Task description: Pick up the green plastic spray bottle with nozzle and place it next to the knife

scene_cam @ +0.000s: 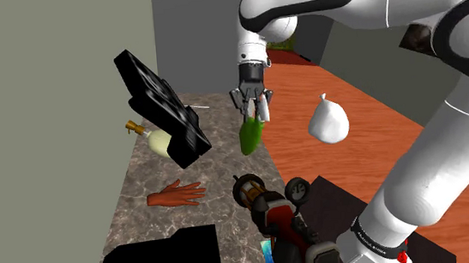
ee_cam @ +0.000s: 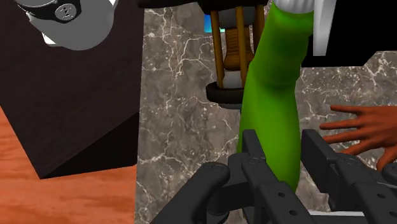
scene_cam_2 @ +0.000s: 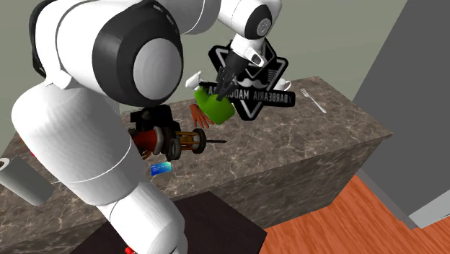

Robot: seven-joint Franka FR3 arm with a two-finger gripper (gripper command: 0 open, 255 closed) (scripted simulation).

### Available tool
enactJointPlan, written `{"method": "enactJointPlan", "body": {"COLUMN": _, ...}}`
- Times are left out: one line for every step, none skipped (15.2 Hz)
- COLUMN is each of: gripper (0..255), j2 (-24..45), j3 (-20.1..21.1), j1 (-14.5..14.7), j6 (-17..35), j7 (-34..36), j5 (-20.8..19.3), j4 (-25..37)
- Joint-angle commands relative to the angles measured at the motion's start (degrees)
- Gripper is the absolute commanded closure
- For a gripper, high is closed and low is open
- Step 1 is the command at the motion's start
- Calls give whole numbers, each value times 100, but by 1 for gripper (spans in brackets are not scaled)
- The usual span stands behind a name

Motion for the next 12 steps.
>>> {"method": "enactJointPlan", "body": {"gripper": 255, "j2": -429, "j3": 75, "j1": 74, "j6": 72, "j7": 110, "j5": 99, "j4": -466}}
{"method": "enactJointPlan", "body": {"gripper": 255, "j2": -631, "j3": 105, "j1": 104, "j6": 67, "j7": 161, "j5": 146, "j4": -646}}
{"method": "enactJointPlan", "body": {"gripper": 255, "j2": -833, "j3": 137, "j1": 134, "j6": 57, "j7": 214, "j5": 195, "j4": -820}}
{"method": "enactJointPlan", "body": {"gripper": 255, "j2": -1032, "j3": 168, "j1": 167, "j6": 43, "j7": 269, "j5": 247, "j4": -986}}
{"method": "enactJointPlan", "body": {"gripper": 255, "j2": -1231, "j3": 201, "j1": 200, "j6": 23, "j7": 327, "j5": 301, "j4": -1145}}
{"method": "enactJointPlan", "body": {"gripper": 255, "j2": -1429, "j3": 234, "j1": 235, "j6": -2, "j7": 388, "j5": 357, "j4": -1297}}
{"method": "enactJointPlan", "body": {"gripper": 255, "j2": -1626, "j3": 269, "j1": 271, "j6": -32, "j7": 452, "j5": 416, "j4": -1443}}
{"method": "enactJointPlan", "body": {"gripper": 255, "j2": -1822, "j3": 305, "j1": 307, "j6": -65, "j7": 519, "j5": 477, "j4": -1582}}
{"method": "enactJointPlan", "body": {"gripper": 255, "j2": -2016, "j3": 342, "j1": 345, "j6": -104, "j7": 589, "j5": 540, "j4": -1714}}
{"method": "enactJointPlan", "body": {"gripper": 255, "j2": -2210, "j3": 379, "j1": 385, "j6": -146, "j7": 662, "j5": 607, "j4": -1840}}
{"method": "enactJointPlan", "body": {"gripper": 255, "j2": -2402, "j3": 419, "j1": 425, "j6": -192, "j7": 738, "j5": 676, "j4": -1959}}
{"method": "enactJointPlan", "body": {"gripper": 255, "j2": -2593, "j3": 459, "j1": 467, "j6": -242, "j7": 817, "j5": 747, "j4": -2072}}
